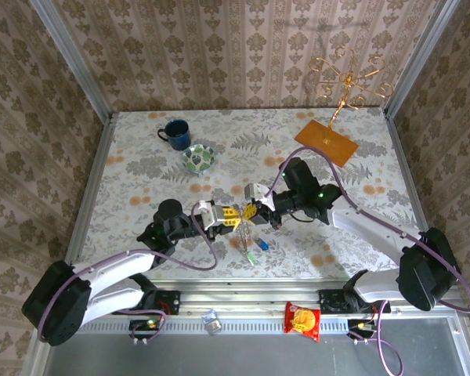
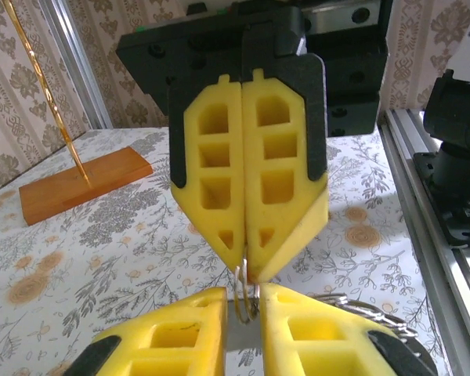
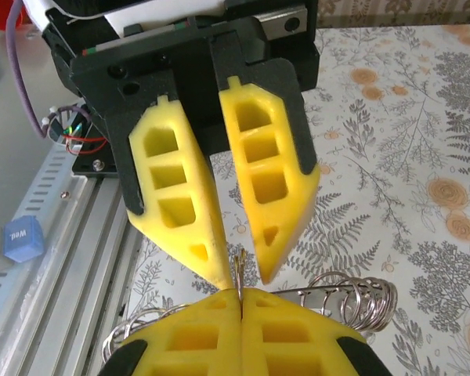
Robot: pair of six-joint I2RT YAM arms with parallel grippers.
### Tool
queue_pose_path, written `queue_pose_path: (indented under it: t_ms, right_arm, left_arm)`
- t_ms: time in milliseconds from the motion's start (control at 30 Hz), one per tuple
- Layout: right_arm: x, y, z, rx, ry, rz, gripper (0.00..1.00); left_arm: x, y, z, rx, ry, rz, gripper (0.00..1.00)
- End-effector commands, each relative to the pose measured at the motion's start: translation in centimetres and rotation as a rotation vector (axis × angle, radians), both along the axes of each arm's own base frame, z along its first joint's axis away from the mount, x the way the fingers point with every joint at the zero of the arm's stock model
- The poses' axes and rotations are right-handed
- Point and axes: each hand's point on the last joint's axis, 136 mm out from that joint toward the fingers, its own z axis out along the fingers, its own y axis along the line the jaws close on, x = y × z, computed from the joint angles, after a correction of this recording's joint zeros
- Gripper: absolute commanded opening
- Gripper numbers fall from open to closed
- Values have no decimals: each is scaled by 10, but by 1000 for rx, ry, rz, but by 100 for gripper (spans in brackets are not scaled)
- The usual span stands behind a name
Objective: Put the keys on the keyring
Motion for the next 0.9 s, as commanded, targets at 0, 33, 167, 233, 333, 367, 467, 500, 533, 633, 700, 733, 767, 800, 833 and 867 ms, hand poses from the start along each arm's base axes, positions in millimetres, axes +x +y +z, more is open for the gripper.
queue_pose_path:
  t_ms: [0,33,167,233,333,367,467,500,533,633,700,733,767,800,833,867]
  right_arm:
    - [-3,-1,6,-48,-43,26,0]
    - [-4,-1,6,-56,-47,31,0]
    - [-9,3,1,-117,-68,59,0]
    - [-11,5,-2,-163,-88,74,0]
    - [-11,6,-5,-210,-113,85,0]
    - [-14,5,-5,-228,-116,93,0]
    - [-16,7,-16,-297,-120,123,0]
    - [-16,7,-15,-303,-117,124,0]
    - [-17,8,-14,-295,-111,125,0]
    - [-11,7,-1,-182,-80,69,16]
    - [-6,4,12,-73,-64,31,30]
    - [-5,2,13,-40,-50,20,31]
    - [-2,0,13,-16,-40,8,31]
    - [-2,-1,11,-9,-33,4,32]
    - [-3,-1,8,-9,-26,4,32]
    - [-3,0,7,-7,-21,5,32]
  left_arm:
    - [2,1,1,41,-20,5,14]
    - [2,1,0,47,-18,4,13]
    - [2,-1,0,57,-15,-9,14]
    - [3,-2,2,53,-19,-12,16]
    - [2,-3,3,53,-22,-17,16]
    - [2,-3,3,56,-22,-18,16]
    - [1,-4,3,59,-22,-27,11]
    - [1,-4,4,58,-24,-29,7]
    - [1,-4,4,59,-24,-30,2]
    - [0,-3,4,52,-28,-31,0]
    - [-2,-2,4,39,-26,-34,0]
    - [-2,-2,5,33,-25,-35,0]
    - [-3,-2,5,26,-23,-37,0]
    - [-4,-2,7,15,-25,-39,0]
    - [-4,-2,7,9,-25,-40,0]
    - [-4,-2,8,2,-26,-40,0]
